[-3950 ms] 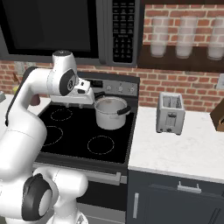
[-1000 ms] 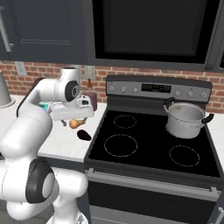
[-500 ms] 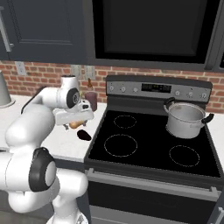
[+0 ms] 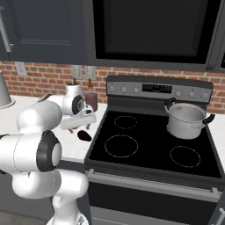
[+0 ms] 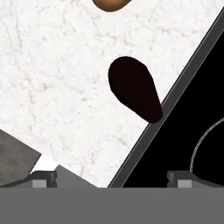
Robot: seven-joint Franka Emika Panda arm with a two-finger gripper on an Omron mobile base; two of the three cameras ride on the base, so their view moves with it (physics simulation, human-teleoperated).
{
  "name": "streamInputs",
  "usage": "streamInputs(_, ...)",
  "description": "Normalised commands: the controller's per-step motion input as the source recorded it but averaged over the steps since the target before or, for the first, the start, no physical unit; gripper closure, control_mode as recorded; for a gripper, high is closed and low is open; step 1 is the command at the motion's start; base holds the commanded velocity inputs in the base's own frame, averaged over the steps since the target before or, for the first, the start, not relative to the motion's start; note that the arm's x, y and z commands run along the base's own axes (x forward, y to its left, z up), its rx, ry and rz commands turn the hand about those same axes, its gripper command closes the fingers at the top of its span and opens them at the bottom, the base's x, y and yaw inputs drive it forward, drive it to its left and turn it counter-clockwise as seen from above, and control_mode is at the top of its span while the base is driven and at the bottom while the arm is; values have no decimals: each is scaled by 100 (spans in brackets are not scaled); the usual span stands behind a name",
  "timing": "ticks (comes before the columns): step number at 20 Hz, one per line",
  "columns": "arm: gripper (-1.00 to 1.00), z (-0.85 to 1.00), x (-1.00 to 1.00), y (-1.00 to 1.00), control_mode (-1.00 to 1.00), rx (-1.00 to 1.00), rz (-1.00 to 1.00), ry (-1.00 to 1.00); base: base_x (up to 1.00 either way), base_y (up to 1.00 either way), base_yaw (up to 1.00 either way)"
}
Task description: Put the avocado and squash in the pot. Retrieve the spatula and lightly stir the vegetables in the pot.
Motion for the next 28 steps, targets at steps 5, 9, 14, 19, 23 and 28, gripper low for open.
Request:
streamInputs(5,-100,-30,28,1,-100,0,3,0,0,0,0)
streamInputs(9,-100,-26,17,9,-100,0,3,0,0,0,0)
streamInputs(14,-100,-27,19,12,-100,0,4,0,0,0,0)
streamInputs(19,-100,-19,16,3,-100,3,4,-3,0,0,0)
streamInputs(23,-100,-16,15,0,-100,3,3,-5,0,0,0)
streamInputs(28,-100,-22,14,1,-100,2,3,-6,0,0,0)
